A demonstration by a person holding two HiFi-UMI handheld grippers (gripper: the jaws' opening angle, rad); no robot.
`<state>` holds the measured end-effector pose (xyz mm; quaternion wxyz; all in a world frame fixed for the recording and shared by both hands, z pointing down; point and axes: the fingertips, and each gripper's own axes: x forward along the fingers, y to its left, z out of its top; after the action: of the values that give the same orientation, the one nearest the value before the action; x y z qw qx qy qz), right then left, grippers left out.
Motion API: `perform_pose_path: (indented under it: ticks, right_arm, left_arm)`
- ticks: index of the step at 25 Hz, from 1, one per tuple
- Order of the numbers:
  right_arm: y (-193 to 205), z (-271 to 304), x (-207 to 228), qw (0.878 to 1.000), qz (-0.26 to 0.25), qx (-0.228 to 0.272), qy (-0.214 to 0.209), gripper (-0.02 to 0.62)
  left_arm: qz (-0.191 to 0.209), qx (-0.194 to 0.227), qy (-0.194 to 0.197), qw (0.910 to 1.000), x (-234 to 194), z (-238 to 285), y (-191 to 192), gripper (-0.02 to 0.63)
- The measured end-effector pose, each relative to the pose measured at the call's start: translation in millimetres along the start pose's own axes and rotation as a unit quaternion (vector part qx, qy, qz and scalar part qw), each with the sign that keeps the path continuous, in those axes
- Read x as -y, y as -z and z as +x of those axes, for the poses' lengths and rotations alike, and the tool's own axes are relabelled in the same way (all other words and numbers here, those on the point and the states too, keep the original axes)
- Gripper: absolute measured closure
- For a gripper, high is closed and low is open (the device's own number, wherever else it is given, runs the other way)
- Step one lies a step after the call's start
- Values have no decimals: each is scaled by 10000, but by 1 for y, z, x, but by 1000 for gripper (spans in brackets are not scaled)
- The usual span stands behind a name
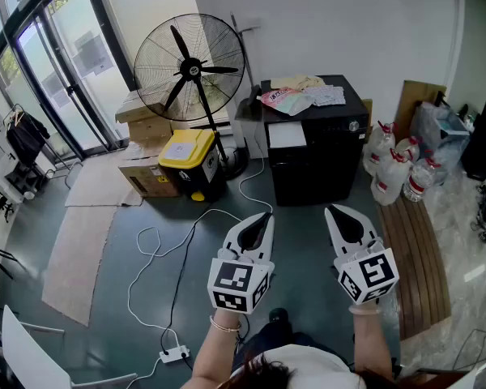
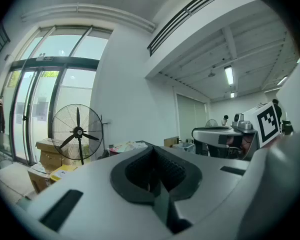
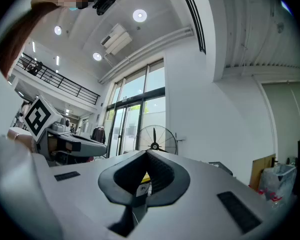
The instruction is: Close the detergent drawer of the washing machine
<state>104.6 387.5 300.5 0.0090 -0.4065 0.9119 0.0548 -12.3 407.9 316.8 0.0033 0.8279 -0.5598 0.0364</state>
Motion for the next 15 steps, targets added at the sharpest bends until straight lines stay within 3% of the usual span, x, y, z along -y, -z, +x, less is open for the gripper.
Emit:
perform_pose_path:
  ticks: [7, 15]
  right_arm:
    - [1, 20, 13, 9997, 49, 244, 56, 571]
    - [17, 53, 27, 9999, -139, 27, 33, 571]
  left_arm:
    - [-45, -14, 61, 10000, -17, 24, 5, 588]
    - [-131, -45, 161, 9998, -38, 60, 13, 588]
